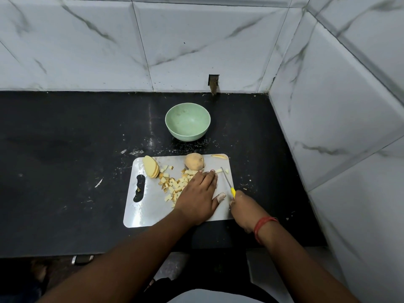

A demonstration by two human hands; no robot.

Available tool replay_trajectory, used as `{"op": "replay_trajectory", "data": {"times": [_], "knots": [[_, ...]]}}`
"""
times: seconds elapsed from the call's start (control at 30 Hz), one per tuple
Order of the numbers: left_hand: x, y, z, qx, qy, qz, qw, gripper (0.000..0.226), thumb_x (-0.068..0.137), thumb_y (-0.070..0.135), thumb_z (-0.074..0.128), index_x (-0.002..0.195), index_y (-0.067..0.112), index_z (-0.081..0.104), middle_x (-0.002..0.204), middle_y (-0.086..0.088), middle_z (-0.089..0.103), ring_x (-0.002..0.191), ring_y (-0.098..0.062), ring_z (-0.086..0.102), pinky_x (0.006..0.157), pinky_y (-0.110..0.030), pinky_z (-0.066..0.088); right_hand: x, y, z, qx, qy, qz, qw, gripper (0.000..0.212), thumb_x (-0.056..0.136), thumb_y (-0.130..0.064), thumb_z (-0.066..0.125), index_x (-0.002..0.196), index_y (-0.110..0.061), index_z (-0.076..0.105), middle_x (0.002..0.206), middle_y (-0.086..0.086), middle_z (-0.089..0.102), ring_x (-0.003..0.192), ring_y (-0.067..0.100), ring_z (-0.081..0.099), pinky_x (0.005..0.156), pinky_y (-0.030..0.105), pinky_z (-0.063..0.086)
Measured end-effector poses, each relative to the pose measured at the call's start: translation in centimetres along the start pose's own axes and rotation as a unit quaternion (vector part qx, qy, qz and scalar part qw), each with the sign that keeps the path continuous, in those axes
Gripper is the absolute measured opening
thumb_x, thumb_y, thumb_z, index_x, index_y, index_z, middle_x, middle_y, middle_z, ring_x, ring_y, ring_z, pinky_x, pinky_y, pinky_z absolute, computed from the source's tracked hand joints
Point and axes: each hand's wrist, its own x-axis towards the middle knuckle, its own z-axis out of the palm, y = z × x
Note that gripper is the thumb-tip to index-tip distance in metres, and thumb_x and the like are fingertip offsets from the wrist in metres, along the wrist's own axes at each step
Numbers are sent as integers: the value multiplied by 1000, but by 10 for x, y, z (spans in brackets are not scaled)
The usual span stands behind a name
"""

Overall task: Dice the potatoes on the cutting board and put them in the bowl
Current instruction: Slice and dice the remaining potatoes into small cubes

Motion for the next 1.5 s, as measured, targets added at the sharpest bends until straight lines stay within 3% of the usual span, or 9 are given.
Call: {"op": "replay_trajectory", "data": {"times": [0.1, 0.23, 0.43, 0.7, 0.93, 1.07, 1.33, 1.5], "knots": [[-1, 1, 0, 1, -13, 0, 1000, 71, 106, 55, 32, 145, 0, 54, 148, -15, 54, 134, -31, 47, 121, -45, 35, -4, 6, 2, -25, -2, -10, 1000, 22, 101, -12, 37, 119, -5, 46, 76, 3, 46, 61, 14, 45, 48, 22, 26], [0, 0, 1, -8, -29, -9, 1000, 74, 107, 58, 25, 150, 2, 48, 153, -14, 49, 137, -32, 43, 120, -46, 34, -15, 18, 8, 0, -10, -6, 1000, 9, 101, -13, 36, 103, -9, 44, 89, 10, 55, 78, 25, 53, 56, 26, 33], [0, 0, 0, -16, -32, -11, 999, 75, 107, 59, 23, 151, 3, 46, 154, -13, 47, 140, -31, 41, 122, -45, 32, -15, 12, 3, 45, 36, -31, 998, 19, 102, -20, 38, 113, -7, 46, 106, 17, 63, 94, 31, 63, 75, 34, 47], [0, -1, -1, -14, -30, -7, 999, 74, 107, 59, 26, 152, 4, 45, 155, -12, 47, 139, -28, 41, 123, -42, 29, -3, -4, 5, 8, 5, -4, 1000, 25, 100, -13, 38, 121, -4, 46, 121, 19, 59, 107, 33, 61, 81, 32, 44], [1, -1, -3, -24, -30, -11, 999, 73, 107, 58, 25, 154, 5, 43, 155, -12, 47, 139, -28, 41, 121, -43, 31, -9, 11, 10, -9, -10, 1, 1000, 19, 101, -14, 39, 115, -6, 48, 112, 17, 61, 98, 30, 61, 72, 28, 38], [-1, 1, -4, -22, -23, -9, 999, 72, 107, 57, 26, 152, 5, 46, 154, -12, 47, 138, -28, 41, 121, -43, 32, -14, 11, 6, 25, 25, -18, 999, 18, 102, -18, 37, 111, -8, 49, 105, 15, 62, 87, 26, 59, 70, 30, 42], [-5, 2, -5, 4, 3, -12, 1000, 70, 106, 55, 32, 146, 1, 53, 148, -16, 53, 142, -32, 44, 124, -45, 28, -14, 0, 6, 19, 27, -36, 999, 21, 102, -21, 39, 114, -8, 50, 108, 15, 63, 94, 29, 63, 78, 35, 51], [-6, 4, -5, 10, -13, -36, 999, 71, 105, 56, 32, 145, 0, 53, 147, -18, 54, 141, -33, 45, 123, -46, 31, -9, -2, 9, 1, 7, -21, 1000, 21, 101, -20, 38, 114, -8, 49, 109, 15, 61, 95, 30, 62, 72, 31, 43]]}}
